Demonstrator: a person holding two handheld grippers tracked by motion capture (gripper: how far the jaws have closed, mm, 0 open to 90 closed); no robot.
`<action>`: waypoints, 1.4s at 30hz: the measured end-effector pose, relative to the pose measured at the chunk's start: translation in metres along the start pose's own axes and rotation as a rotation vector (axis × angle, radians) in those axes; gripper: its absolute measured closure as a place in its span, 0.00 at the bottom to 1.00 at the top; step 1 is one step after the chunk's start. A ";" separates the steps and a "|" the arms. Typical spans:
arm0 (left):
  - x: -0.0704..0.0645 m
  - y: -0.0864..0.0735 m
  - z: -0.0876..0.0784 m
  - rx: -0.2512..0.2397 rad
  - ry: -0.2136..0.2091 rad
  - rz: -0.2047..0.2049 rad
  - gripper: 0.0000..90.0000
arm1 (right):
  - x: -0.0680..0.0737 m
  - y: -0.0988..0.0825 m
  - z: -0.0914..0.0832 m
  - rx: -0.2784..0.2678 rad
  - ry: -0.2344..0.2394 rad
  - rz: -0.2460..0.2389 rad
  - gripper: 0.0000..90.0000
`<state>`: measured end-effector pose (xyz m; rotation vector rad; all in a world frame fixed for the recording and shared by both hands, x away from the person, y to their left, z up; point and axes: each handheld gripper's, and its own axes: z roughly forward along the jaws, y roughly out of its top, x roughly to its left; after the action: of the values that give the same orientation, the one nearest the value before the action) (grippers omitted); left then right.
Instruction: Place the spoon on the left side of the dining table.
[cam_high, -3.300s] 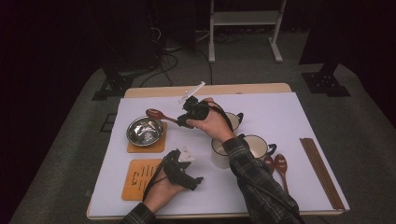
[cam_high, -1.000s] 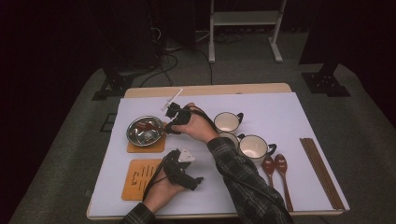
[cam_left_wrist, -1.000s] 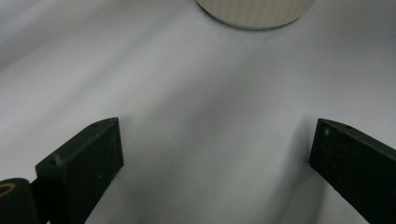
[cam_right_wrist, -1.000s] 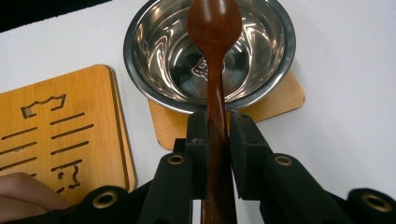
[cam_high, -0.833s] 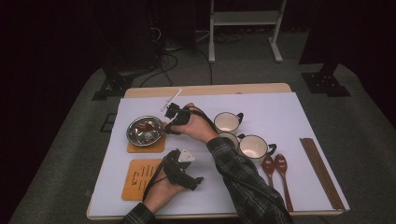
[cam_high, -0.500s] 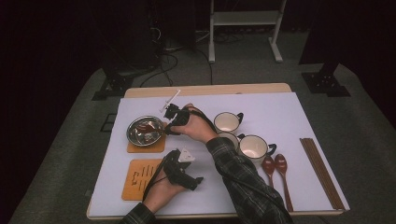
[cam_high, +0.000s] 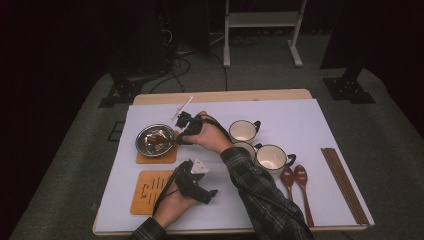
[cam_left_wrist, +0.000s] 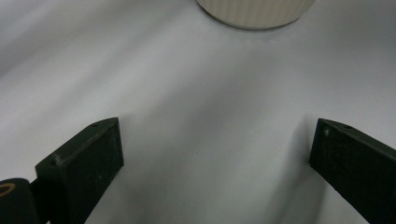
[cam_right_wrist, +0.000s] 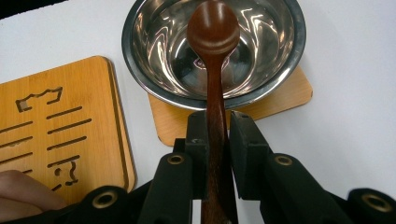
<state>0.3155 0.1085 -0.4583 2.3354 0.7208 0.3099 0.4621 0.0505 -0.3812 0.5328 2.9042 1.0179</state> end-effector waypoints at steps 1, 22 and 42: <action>0.000 0.000 0.000 0.000 0.000 0.001 0.02 | 0.000 0.000 0.000 0.001 -0.003 0.000 0.86; 0.000 0.000 0.000 -0.003 0.000 -0.003 0.02 | 0.002 0.002 0.004 -0.010 0.005 -0.009 0.86; 0.000 0.000 0.000 -0.002 0.000 -0.002 0.02 | 0.003 0.001 0.001 -0.053 0.022 -0.005 0.63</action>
<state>0.3155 0.1084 -0.4584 2.3326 0.7218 0.3097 0.4603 0.0532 -0.3810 0.5154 2.8864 1.1038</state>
